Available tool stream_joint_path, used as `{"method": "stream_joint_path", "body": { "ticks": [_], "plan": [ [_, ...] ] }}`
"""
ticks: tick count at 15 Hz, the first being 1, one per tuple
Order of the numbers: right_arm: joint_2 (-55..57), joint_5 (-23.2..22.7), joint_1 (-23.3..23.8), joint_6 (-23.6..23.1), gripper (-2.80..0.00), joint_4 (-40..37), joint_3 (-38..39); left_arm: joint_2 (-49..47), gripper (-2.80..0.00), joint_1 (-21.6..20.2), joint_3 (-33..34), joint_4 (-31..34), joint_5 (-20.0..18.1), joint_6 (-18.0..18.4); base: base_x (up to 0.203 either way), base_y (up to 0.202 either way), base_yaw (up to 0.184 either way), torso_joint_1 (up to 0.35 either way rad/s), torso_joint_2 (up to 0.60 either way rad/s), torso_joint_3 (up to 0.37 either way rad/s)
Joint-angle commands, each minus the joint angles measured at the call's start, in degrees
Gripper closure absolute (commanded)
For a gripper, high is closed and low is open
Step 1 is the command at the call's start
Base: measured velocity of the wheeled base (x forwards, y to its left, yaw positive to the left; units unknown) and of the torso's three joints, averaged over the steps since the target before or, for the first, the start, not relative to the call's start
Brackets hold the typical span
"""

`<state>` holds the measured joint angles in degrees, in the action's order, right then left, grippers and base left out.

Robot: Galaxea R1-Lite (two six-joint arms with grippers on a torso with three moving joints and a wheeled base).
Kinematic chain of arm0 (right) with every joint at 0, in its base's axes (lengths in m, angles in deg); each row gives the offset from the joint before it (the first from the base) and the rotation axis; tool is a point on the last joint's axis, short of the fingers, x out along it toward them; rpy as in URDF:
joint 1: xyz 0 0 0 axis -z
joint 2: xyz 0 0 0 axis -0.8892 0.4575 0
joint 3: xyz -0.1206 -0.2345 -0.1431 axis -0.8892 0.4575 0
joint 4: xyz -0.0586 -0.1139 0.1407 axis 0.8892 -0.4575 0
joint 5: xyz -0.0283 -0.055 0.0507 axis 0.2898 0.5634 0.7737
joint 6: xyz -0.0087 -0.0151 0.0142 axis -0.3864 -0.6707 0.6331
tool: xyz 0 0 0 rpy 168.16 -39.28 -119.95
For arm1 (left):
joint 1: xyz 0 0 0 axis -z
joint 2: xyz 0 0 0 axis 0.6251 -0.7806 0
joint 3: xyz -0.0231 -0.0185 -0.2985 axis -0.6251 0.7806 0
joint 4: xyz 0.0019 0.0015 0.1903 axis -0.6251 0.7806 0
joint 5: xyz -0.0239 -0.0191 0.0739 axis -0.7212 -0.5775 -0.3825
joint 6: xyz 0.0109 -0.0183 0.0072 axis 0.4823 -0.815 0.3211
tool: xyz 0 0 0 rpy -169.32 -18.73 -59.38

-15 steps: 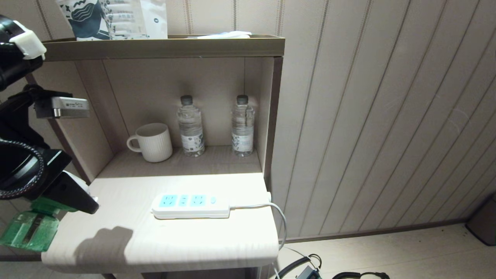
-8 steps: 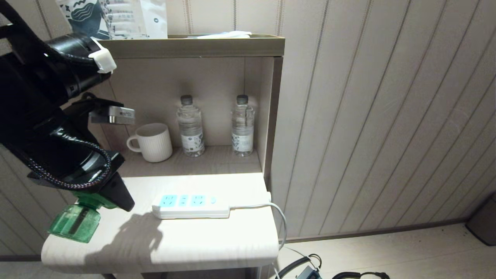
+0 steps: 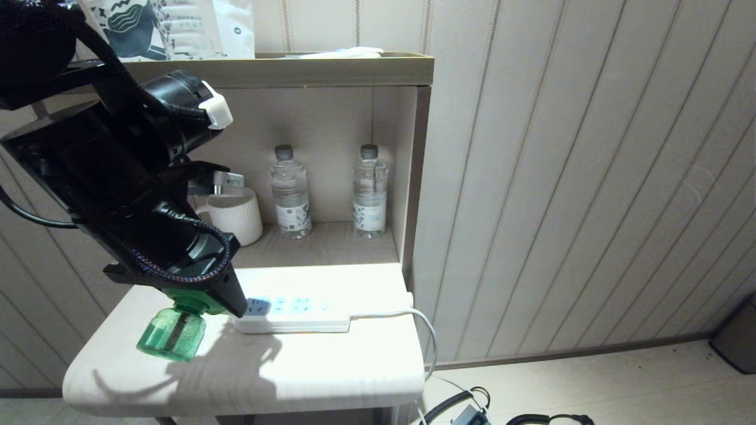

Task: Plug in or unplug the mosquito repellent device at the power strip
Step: Insert the plug into the socket

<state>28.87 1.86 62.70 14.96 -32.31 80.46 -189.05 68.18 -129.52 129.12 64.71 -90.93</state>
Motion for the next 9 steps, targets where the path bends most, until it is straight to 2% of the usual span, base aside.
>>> {"method": "stream_joint_path", "body": {
  "ticks": [1,6,9],
  "plan": [
    [0.04,-0.02,-0.01,0.0,0.0,-0.03,0.0,-0.38,0.0,0.91,0.01,-0.02,0.02,-0.85,0.0,0.0,0.0,0.0,0.0,0.0],
    [0.05,-0.02,-0.01,0.0,0.0,-0.01,0.0,-2.68,0.0,2.42,0.01,-4.3,0.62,-3.05,0.0,0.0,0.0,0.0,0.0,0.0],
    [0.05,-0.02,-0.01,0.0,0.0,0.05,0.0,-3.3,0.0,2.42,0.01,-4.32,0.73,-3.41,0.0,0.0,0.0,0.0,0.0,0.0]
  ]
}}
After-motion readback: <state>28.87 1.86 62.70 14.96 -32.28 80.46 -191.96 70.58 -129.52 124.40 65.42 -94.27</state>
